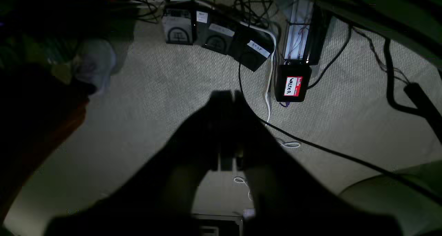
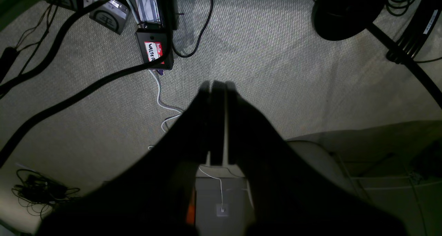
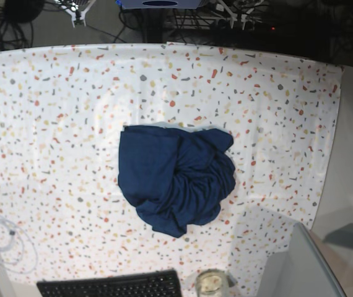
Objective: Layout the t-shirt on the table in an organized manner, then fold the t-shirt properly
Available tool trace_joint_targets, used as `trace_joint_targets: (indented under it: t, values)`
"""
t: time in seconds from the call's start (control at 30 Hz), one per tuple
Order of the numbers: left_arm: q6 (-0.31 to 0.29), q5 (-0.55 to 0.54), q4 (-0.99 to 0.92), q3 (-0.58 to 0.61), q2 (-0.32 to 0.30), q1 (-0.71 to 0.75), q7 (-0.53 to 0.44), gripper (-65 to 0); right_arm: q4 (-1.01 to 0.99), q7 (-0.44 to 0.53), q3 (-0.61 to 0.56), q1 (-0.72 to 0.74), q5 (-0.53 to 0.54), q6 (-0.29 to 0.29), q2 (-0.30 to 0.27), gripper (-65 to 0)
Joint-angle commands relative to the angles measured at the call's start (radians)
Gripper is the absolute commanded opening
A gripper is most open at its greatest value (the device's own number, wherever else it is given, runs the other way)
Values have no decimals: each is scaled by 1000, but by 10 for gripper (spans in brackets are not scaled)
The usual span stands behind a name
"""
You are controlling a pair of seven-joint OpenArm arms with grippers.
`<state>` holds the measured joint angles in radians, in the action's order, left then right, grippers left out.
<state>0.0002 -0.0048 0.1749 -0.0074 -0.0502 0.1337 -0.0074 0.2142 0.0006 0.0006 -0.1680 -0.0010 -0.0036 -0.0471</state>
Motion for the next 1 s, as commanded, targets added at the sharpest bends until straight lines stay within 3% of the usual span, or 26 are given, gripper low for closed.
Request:
trace_joint_targets:
  t: [0.0, 0.13, 0.23, 0.33, 0.5, 0.77, 0.97]
  values:
    - [1, -1, 2, 8, -1, 11, -1, -650, 0, -4, 2, -9, 2, -3, -6, -650]
    - [-2, 9, 19, 11, -6, 51, -1, -650, 24, -7, 5, -48, 3, -3, -4, -650]
    - [-2, 9, 182, 11, -20, 169, 1, -650, 144, -44, 6, -137, 3, -6, -6, -650]
    - [-10, 9, 417, 13, -43, 309, 10, -650, 394, -170, 62, -265, 3, -8, -7, -650]
    - [-115, -1, 751, 11, -93, 505, 13, -650, 873, -357, 195, -488, 2, -8, 3, -650]
    - [-115, -13, 1233, 1, -190, 739, 11, -650, 1324, -391, 287, -701, 2, -8, 46, -650]
    - [-116, -268, 1569, 13, -294, 798, 11, -650, 1611, -451, 327, -726, 3, -3, 63, -650]
